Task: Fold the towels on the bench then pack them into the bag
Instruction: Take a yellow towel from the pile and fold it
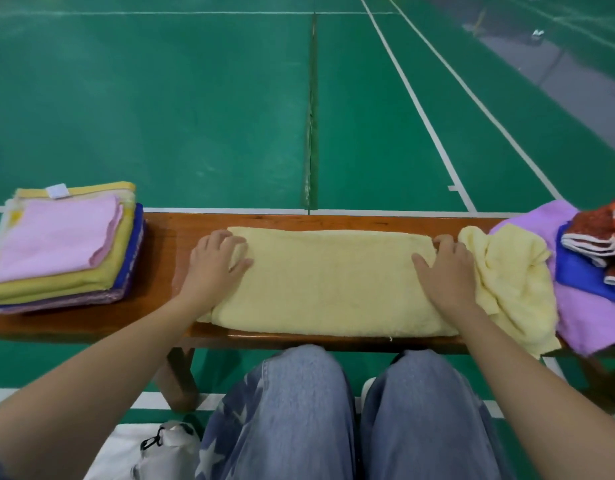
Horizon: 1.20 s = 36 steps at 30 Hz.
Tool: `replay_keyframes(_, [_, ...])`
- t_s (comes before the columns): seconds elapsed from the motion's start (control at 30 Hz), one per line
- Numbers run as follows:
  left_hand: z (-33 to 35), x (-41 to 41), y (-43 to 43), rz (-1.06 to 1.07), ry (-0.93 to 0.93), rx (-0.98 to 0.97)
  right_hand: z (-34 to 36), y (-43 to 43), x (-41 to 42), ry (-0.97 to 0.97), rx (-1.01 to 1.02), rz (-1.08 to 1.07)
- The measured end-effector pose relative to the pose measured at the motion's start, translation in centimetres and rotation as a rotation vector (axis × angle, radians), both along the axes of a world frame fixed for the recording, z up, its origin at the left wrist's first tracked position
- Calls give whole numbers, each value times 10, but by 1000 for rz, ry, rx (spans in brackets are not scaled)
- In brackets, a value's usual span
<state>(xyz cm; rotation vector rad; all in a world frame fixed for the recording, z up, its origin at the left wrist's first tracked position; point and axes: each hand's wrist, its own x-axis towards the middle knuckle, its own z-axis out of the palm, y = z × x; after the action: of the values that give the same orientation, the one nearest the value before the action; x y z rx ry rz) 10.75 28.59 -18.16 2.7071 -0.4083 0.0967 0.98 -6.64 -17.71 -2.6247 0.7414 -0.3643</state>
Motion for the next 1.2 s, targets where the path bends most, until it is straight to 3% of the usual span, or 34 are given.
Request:
replay_keyframes(0.33, [-4, -26, 20, -63, 238, -68, 25, -2, -11, 337, 211, 208])
replay_keyframes(0.73, [19, -38, 29, -53, 355, -71, 60, 15, -23, 142, 709, 213])
replay_keyframes(1.0, [22, -44, 51, -64, 427, -183, 98, 81, -1, 43, 703, 283])
replay_keyframes(1.2, [25, -44, 53, 17, 481, -492, 98, 161, 36, 40, 656, 353])
